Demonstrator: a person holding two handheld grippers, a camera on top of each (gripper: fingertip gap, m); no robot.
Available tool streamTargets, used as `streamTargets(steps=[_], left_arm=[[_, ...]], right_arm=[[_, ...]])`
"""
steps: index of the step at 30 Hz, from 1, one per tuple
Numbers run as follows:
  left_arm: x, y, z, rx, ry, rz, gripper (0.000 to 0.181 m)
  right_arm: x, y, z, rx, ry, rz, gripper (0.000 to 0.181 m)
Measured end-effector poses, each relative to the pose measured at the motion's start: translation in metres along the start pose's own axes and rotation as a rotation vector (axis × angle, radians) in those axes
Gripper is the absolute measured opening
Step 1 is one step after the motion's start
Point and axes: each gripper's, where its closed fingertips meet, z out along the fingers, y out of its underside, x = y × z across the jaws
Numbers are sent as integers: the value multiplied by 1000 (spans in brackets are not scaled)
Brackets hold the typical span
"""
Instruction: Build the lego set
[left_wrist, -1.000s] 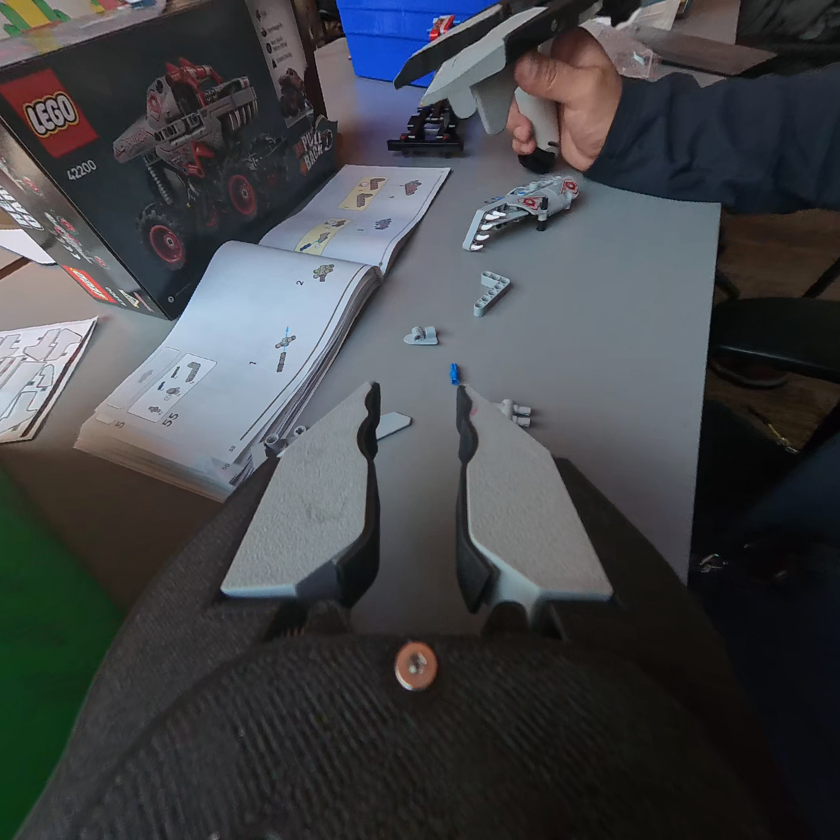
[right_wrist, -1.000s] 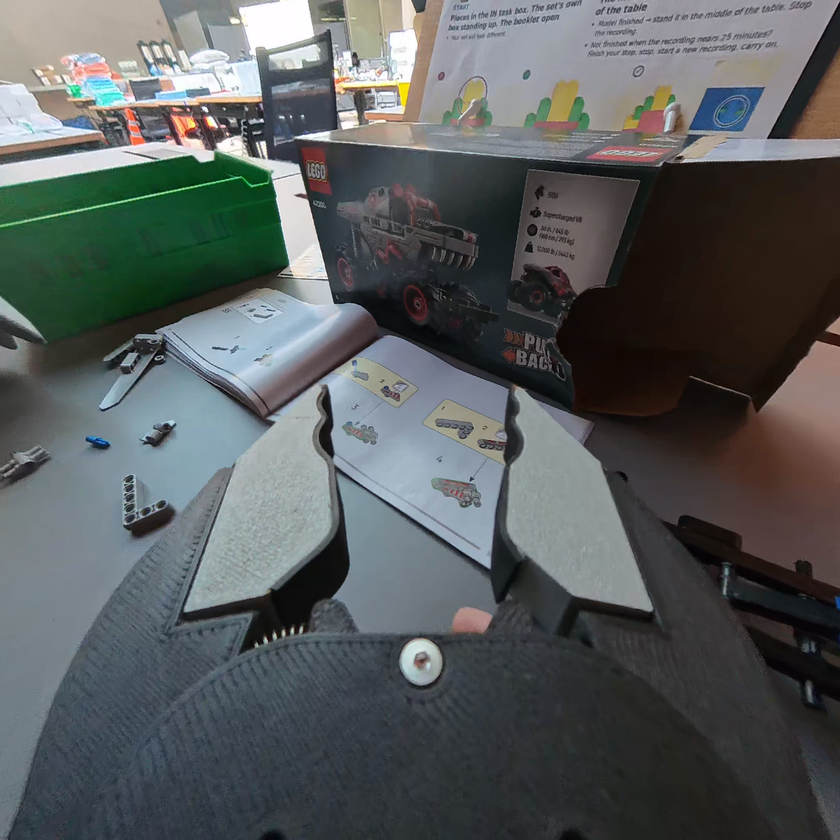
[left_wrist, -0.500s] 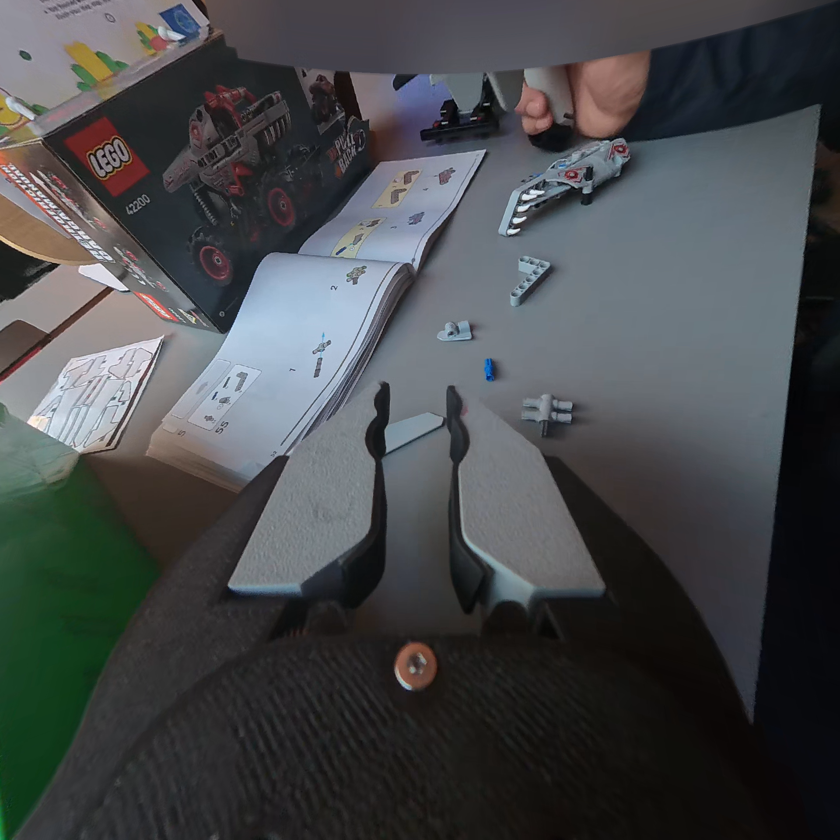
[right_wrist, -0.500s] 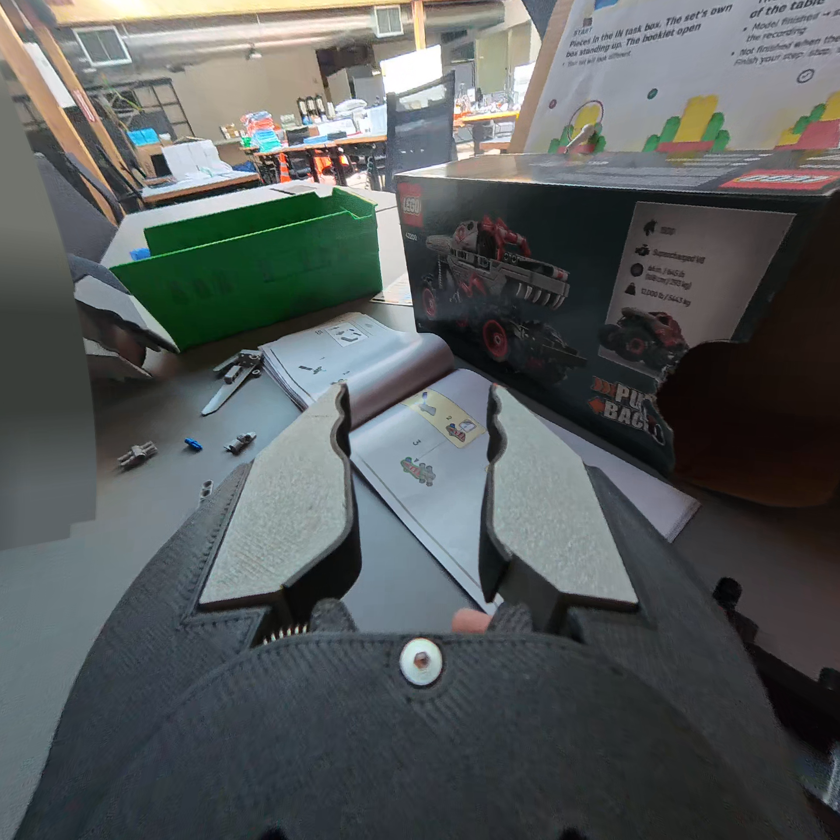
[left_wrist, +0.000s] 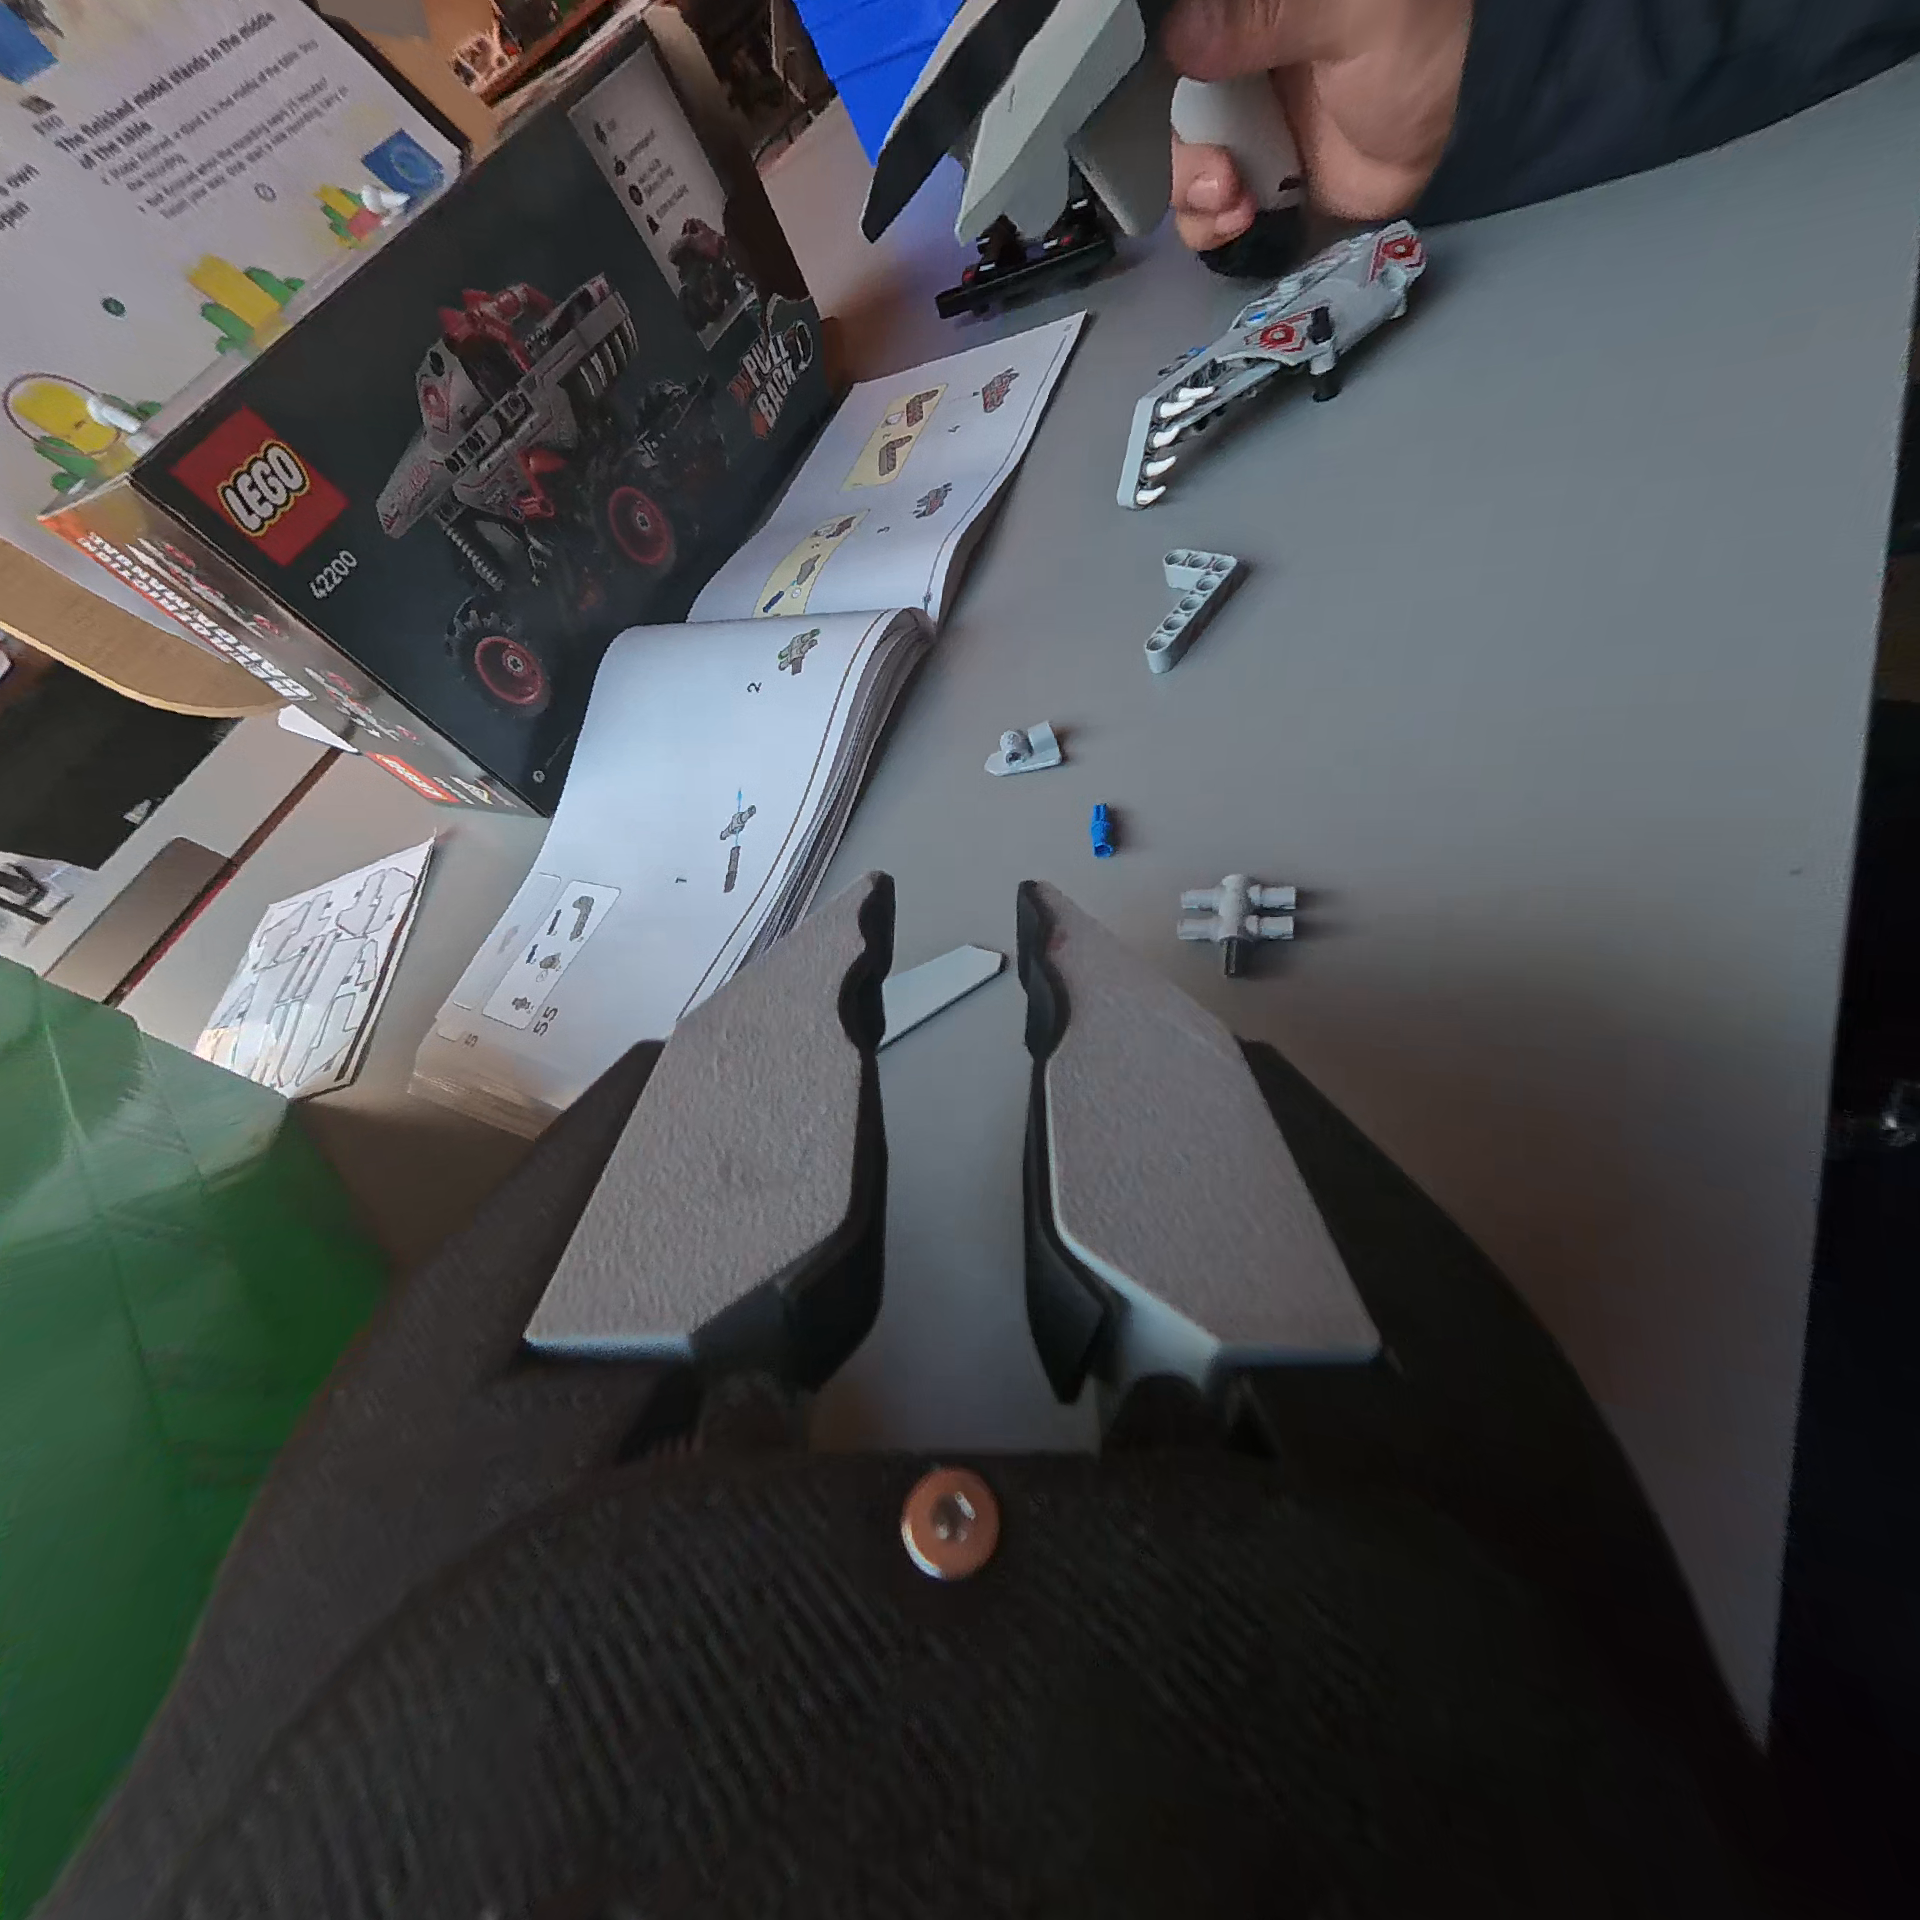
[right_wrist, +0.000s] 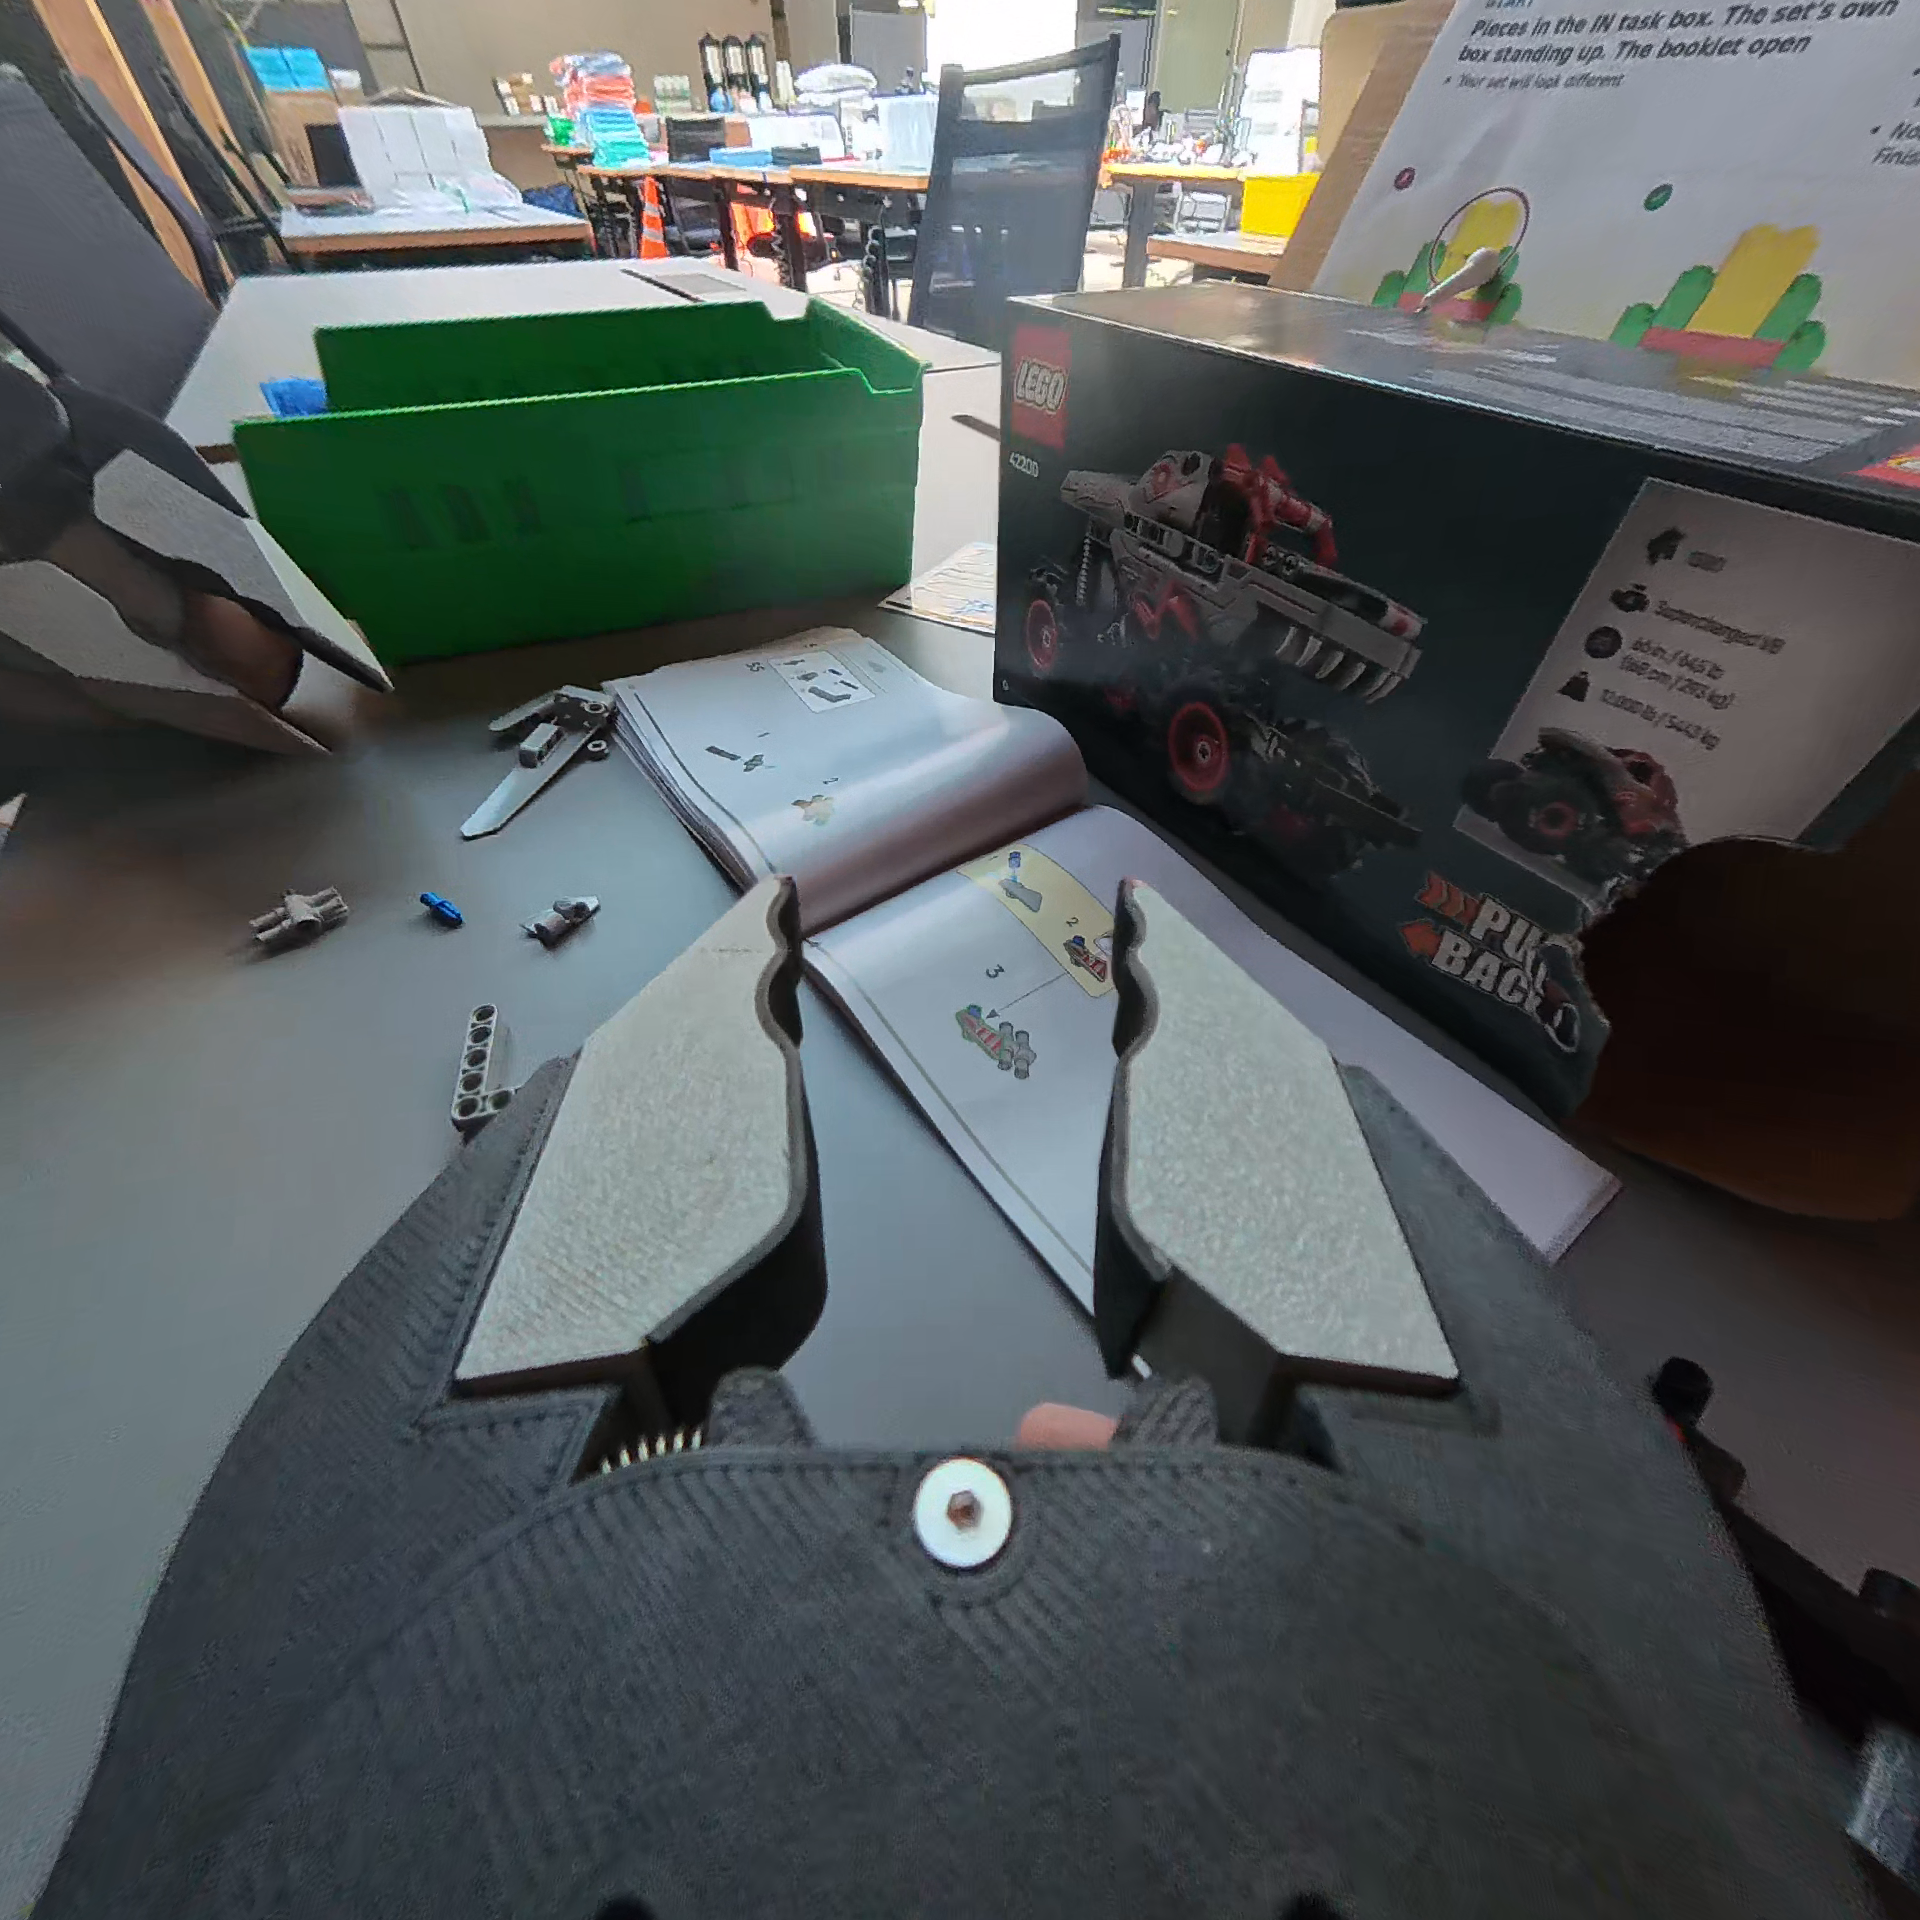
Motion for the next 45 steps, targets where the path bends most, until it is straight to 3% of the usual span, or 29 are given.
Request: streamTargets(steps=[13,25,45], left_arm=[[-2,-1,-5,11,-23,-24,19],[-12,-3,-5,45,14,-114,16],[-11,-2,-2,33,10,-83,15]], right_arm=[[12,0,-9,-15,32,10,54],[23,14,4,-99,17,58,51],[28,19,5,-122,19,96,42]])
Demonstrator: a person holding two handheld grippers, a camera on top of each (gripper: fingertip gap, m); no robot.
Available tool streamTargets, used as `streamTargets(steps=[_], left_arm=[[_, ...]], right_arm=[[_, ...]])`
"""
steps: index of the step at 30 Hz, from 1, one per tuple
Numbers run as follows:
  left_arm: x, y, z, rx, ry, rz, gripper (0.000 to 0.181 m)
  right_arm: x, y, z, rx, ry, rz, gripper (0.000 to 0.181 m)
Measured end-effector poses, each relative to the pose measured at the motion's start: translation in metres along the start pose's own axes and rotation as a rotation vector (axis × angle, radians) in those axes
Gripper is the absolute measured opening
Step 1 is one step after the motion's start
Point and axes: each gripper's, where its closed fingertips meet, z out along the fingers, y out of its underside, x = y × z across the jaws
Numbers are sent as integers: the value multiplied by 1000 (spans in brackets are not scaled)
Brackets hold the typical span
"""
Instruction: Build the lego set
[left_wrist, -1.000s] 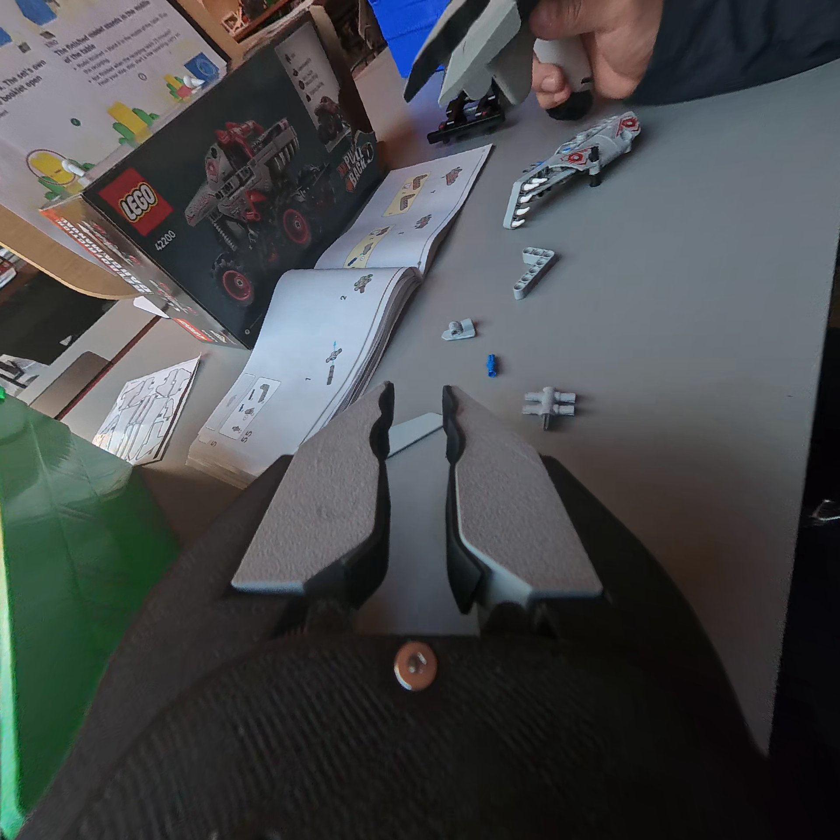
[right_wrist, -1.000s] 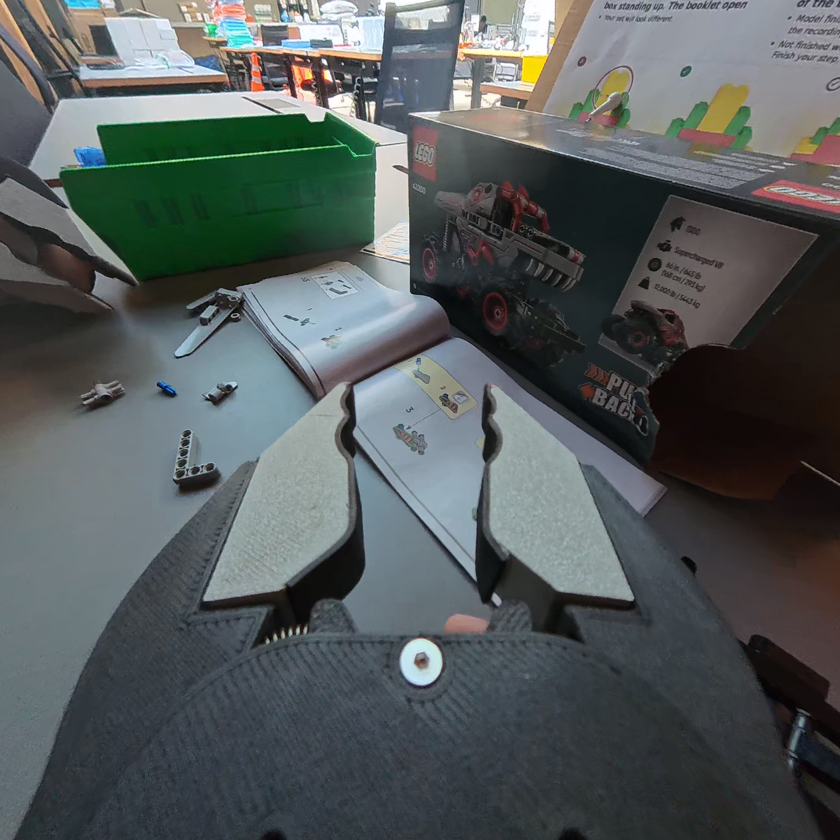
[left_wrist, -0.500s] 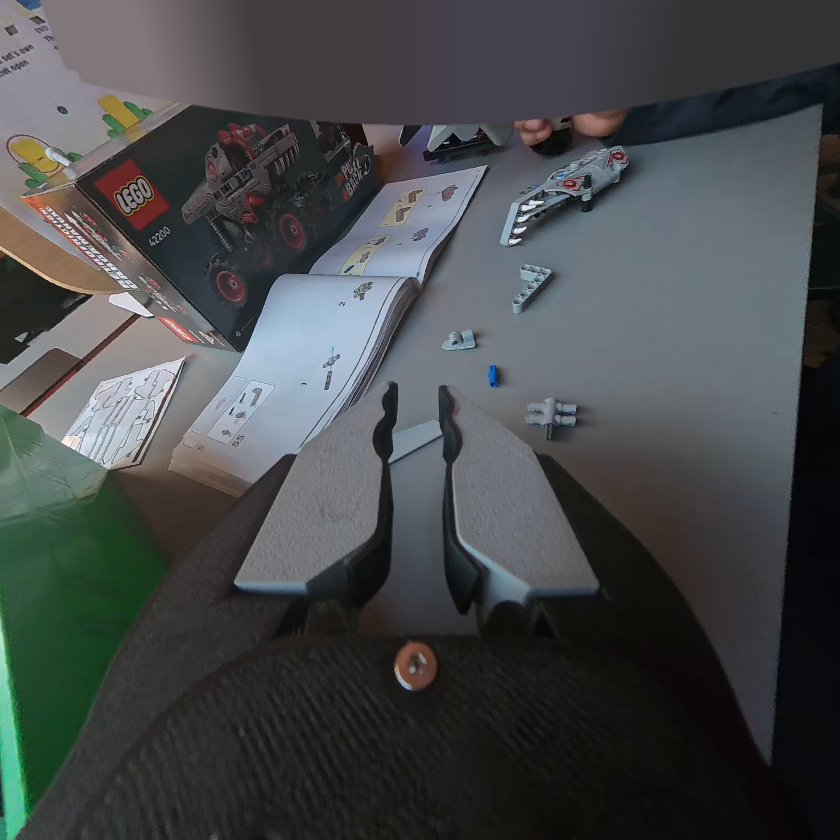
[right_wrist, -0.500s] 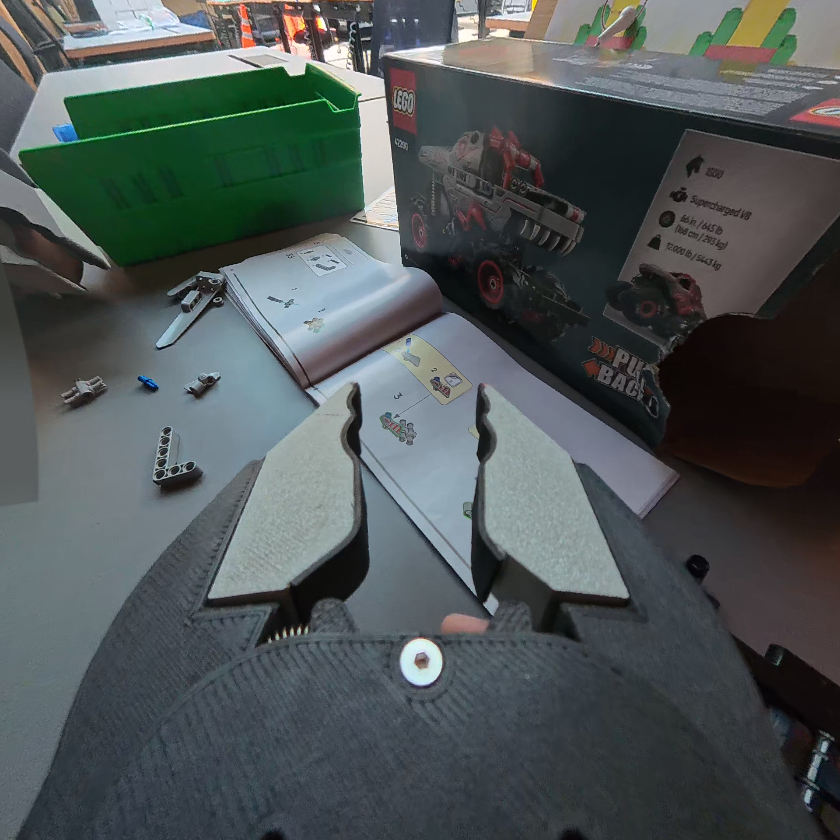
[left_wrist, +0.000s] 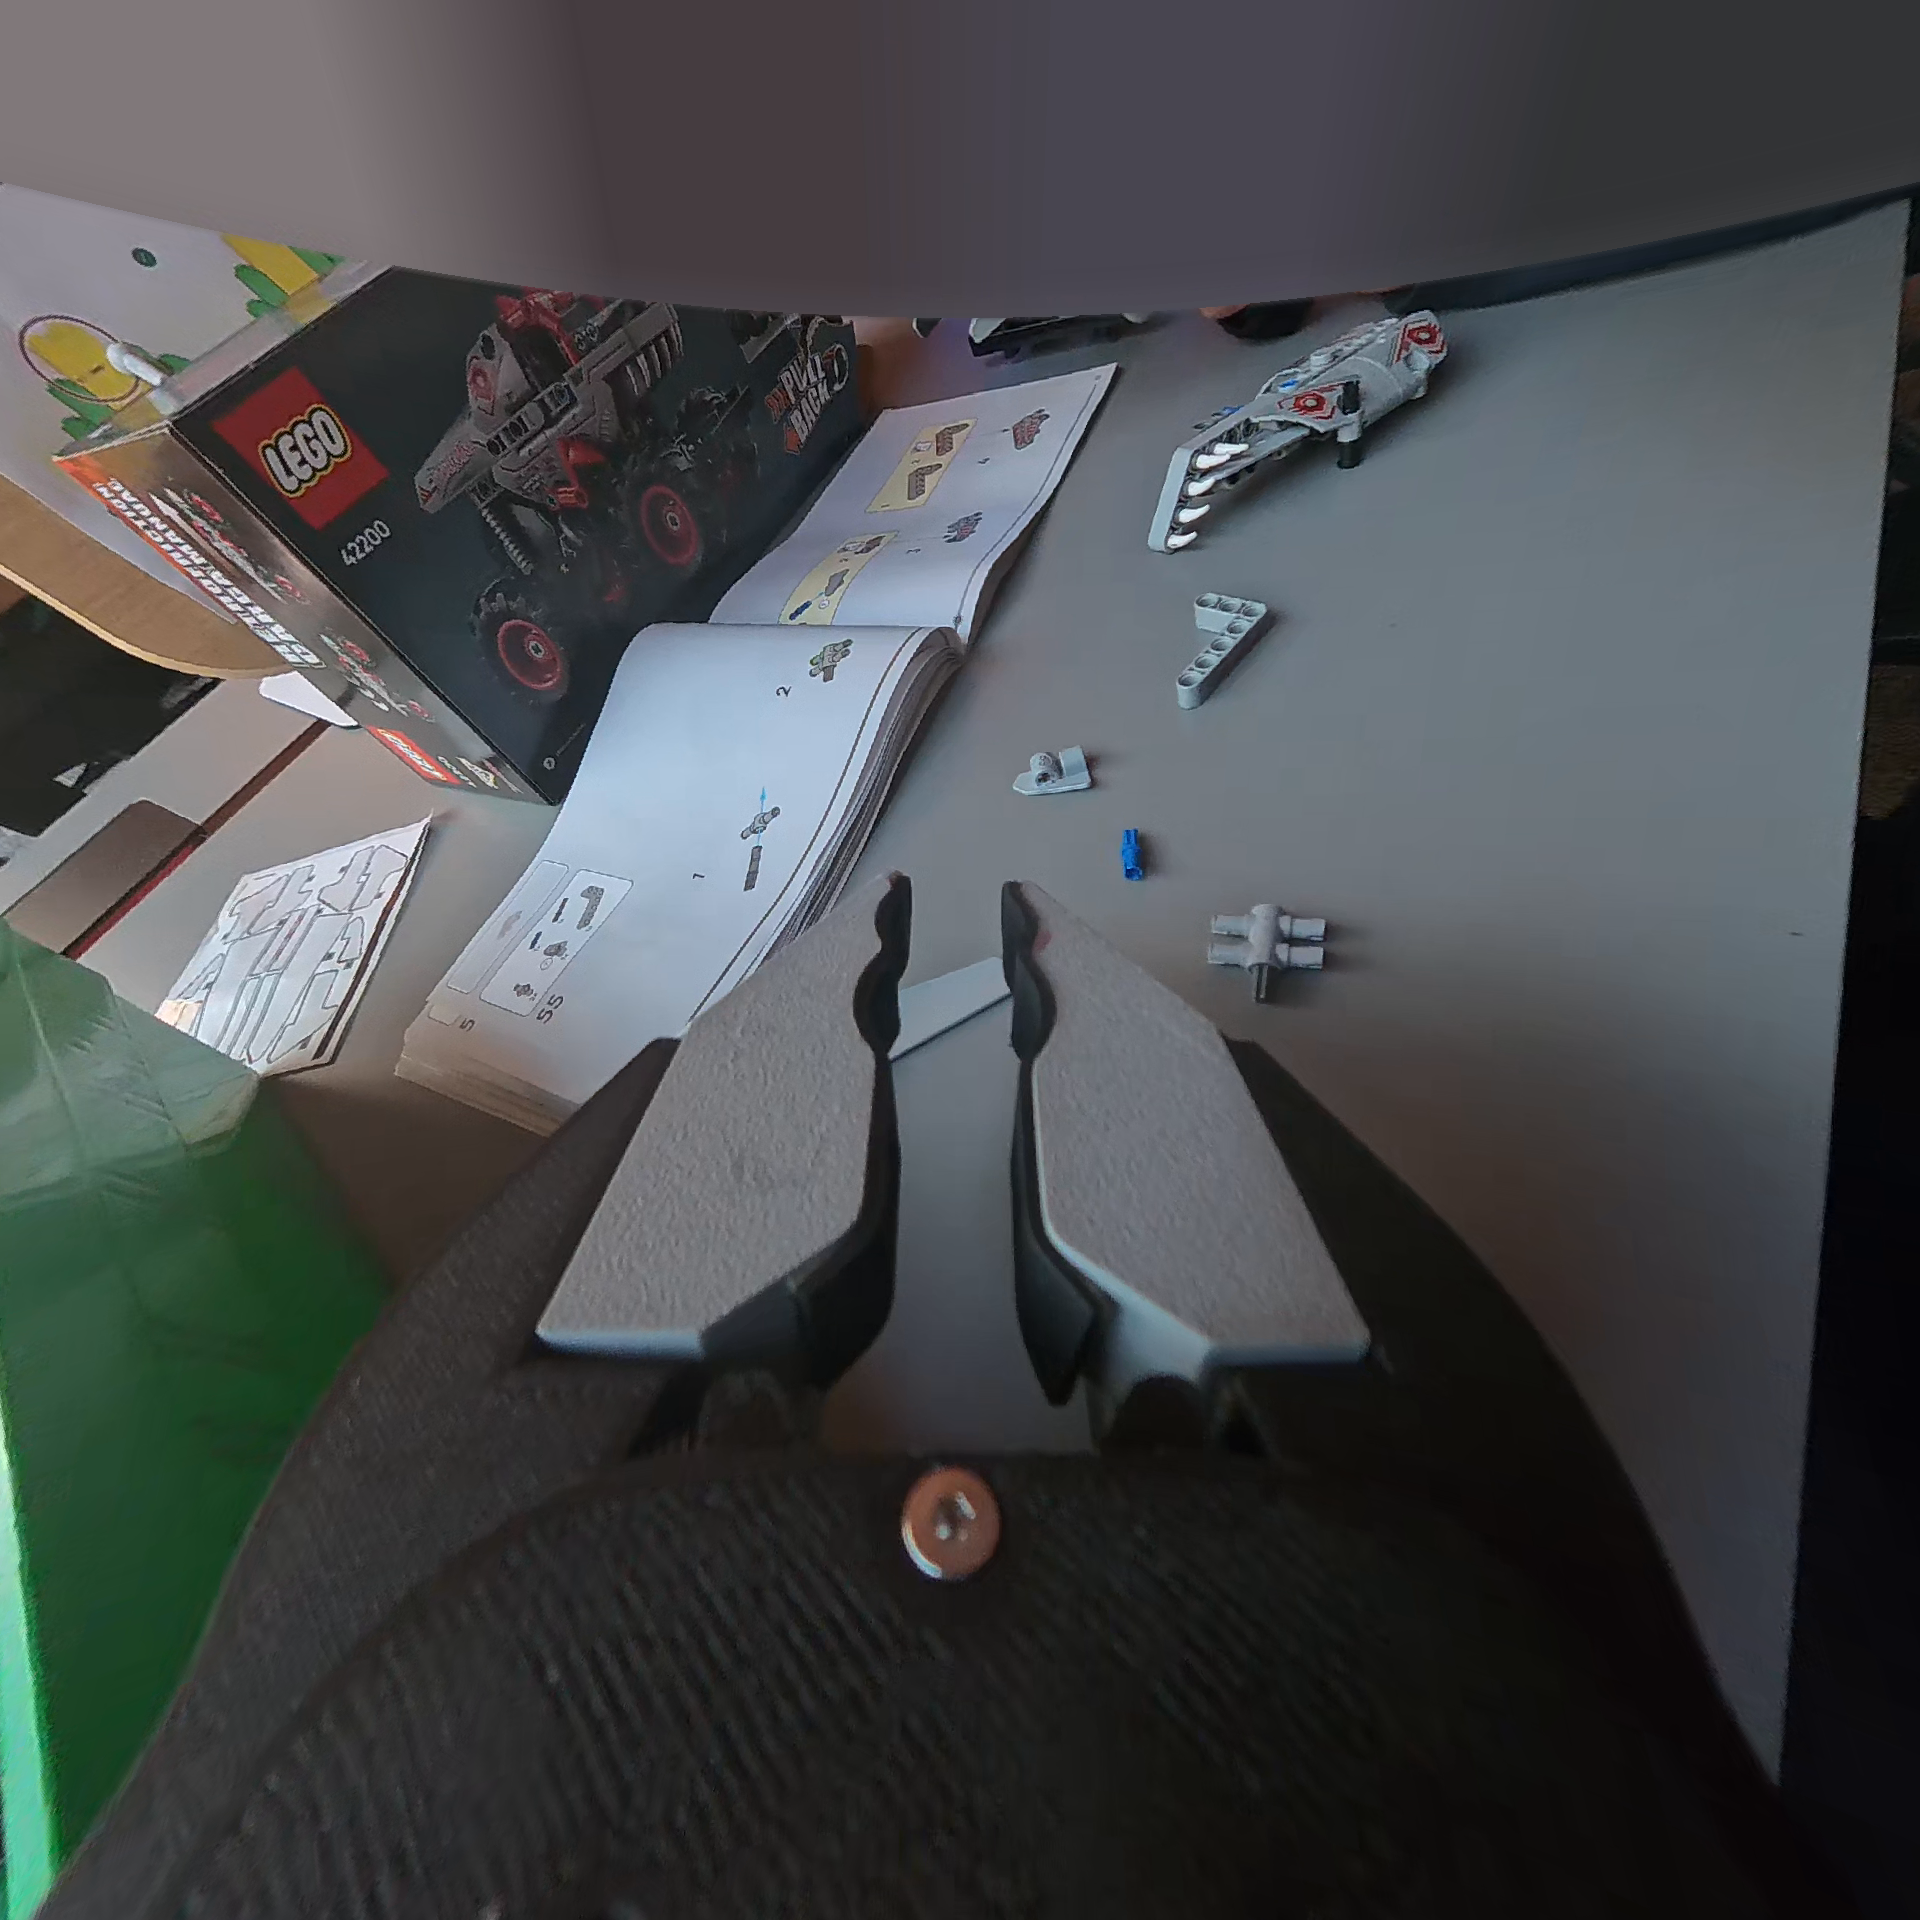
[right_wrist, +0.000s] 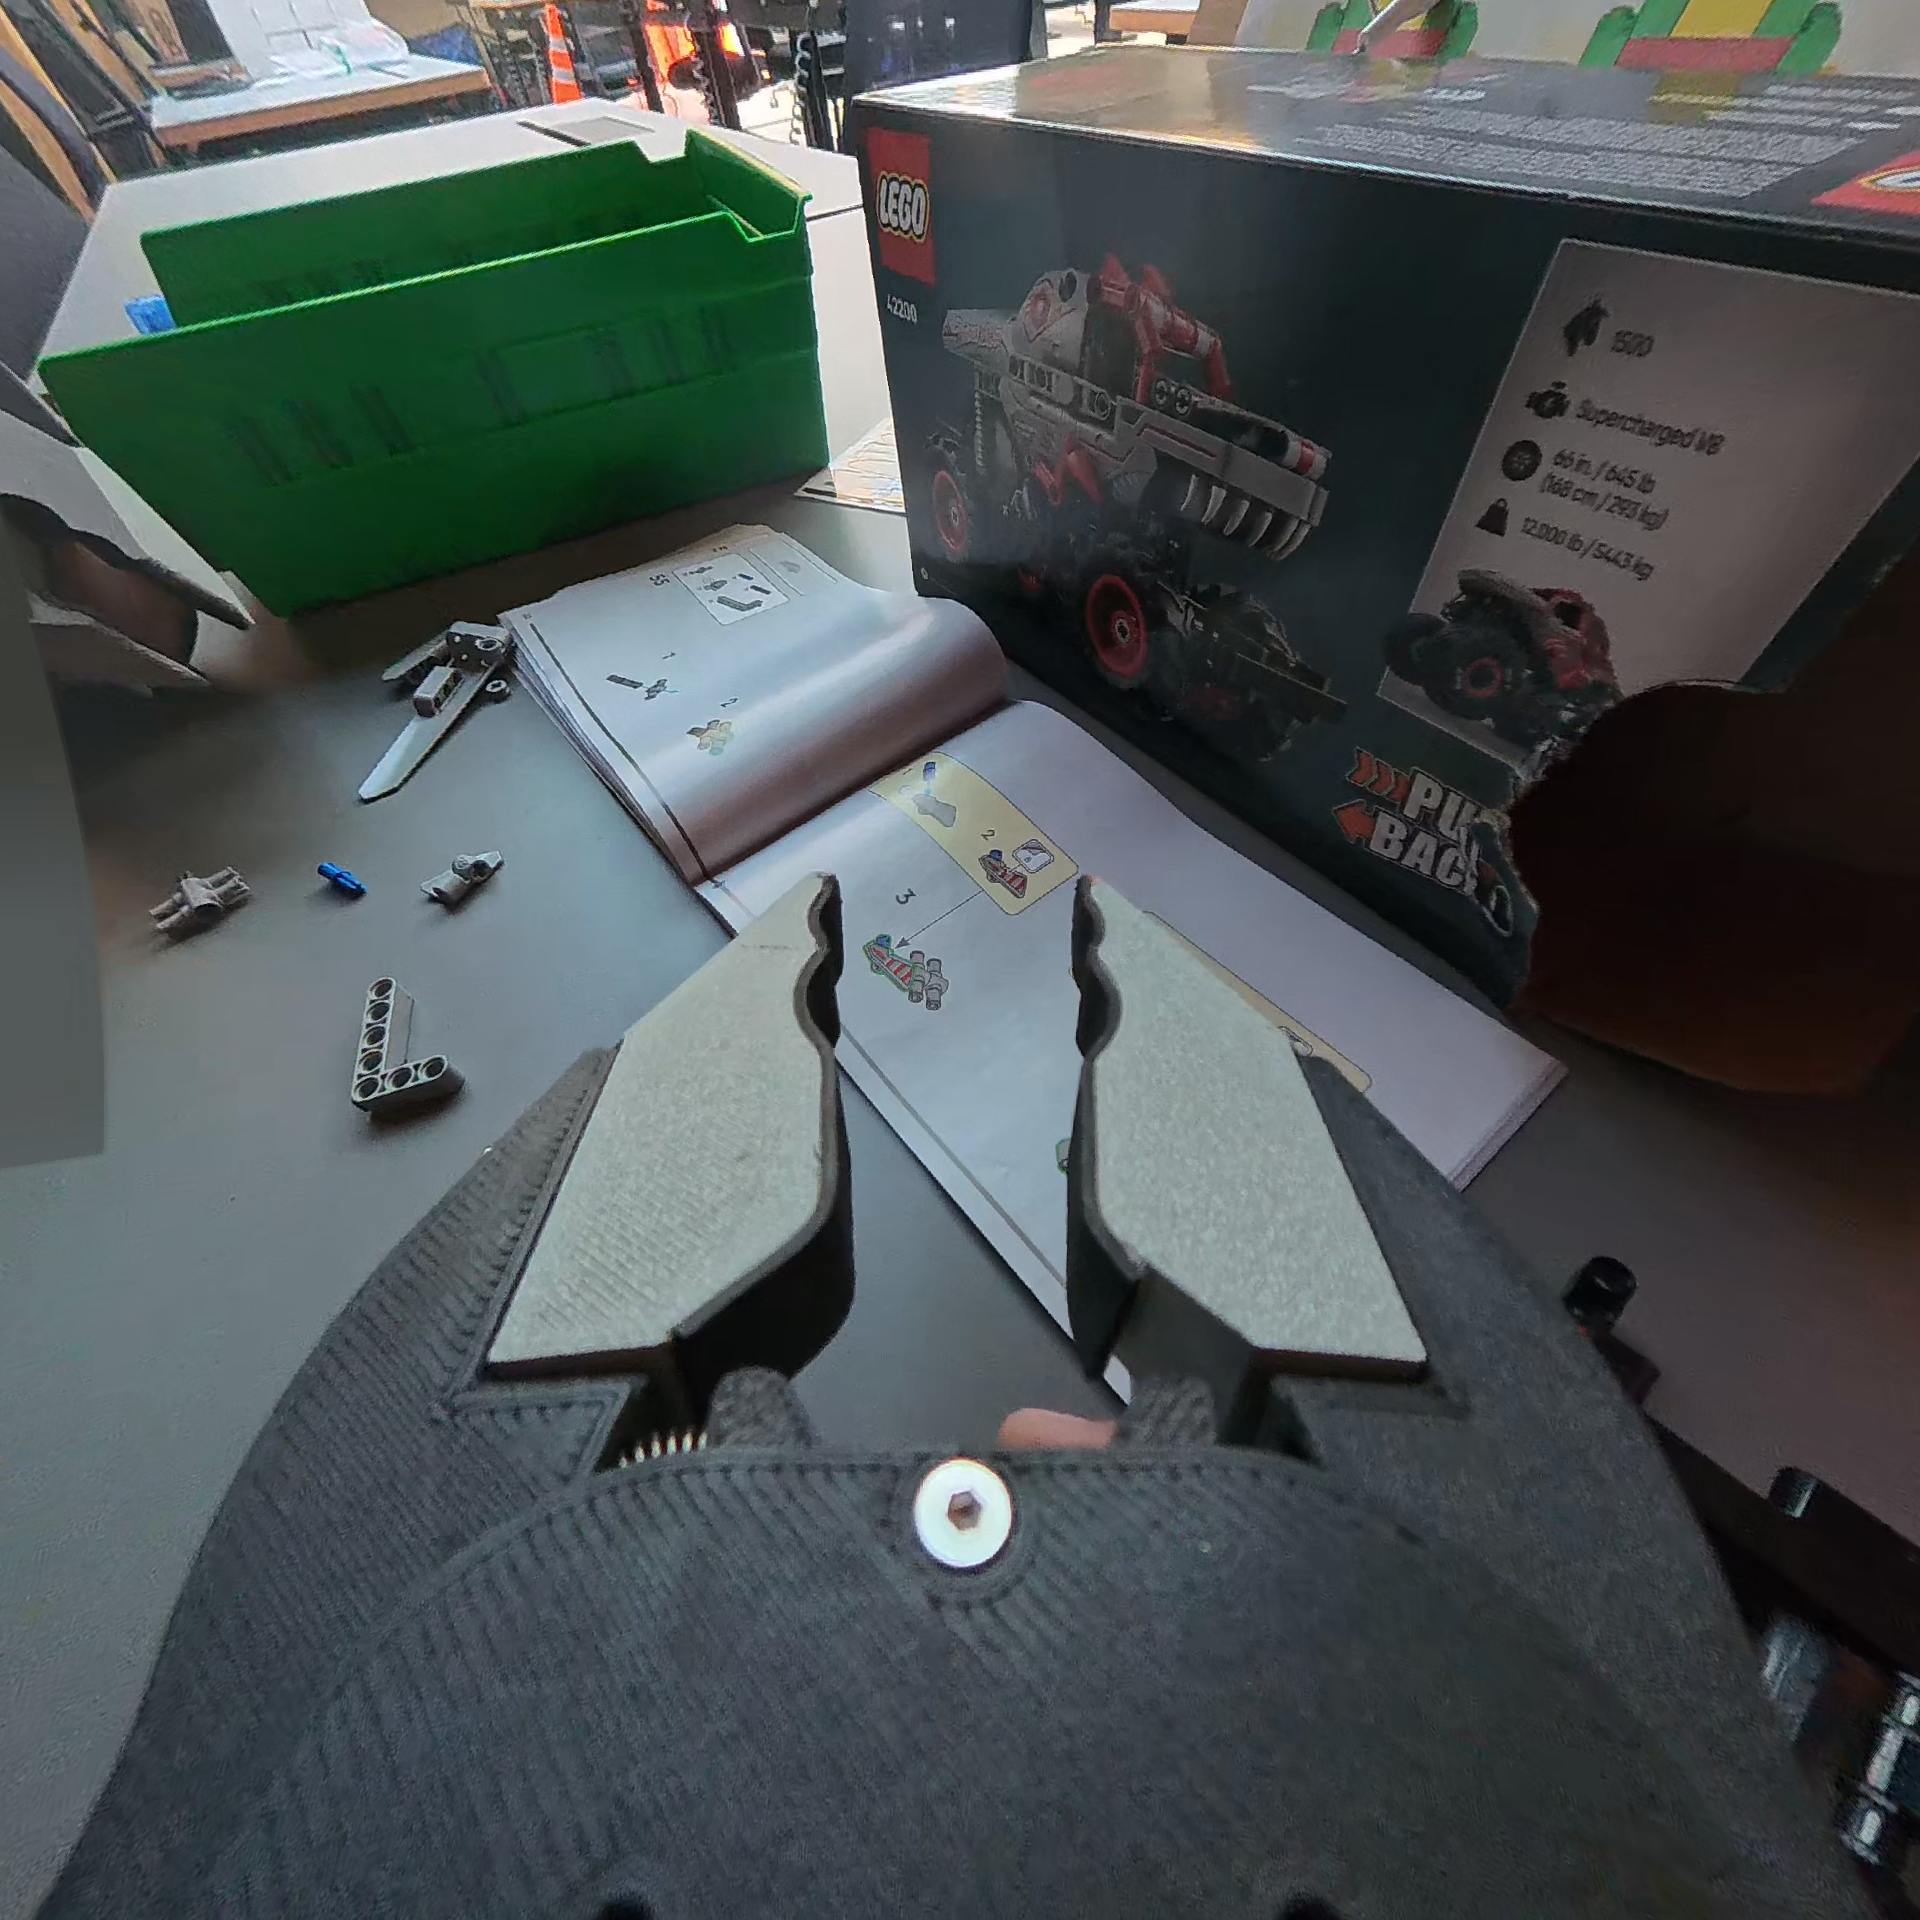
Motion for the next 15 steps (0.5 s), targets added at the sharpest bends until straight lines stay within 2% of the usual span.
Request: streamTargets(steps=[15], left_arm=[[1,-1,1,-1,2,11,15]], right_arm=[[3,0,-3,0,0,-8,37]])
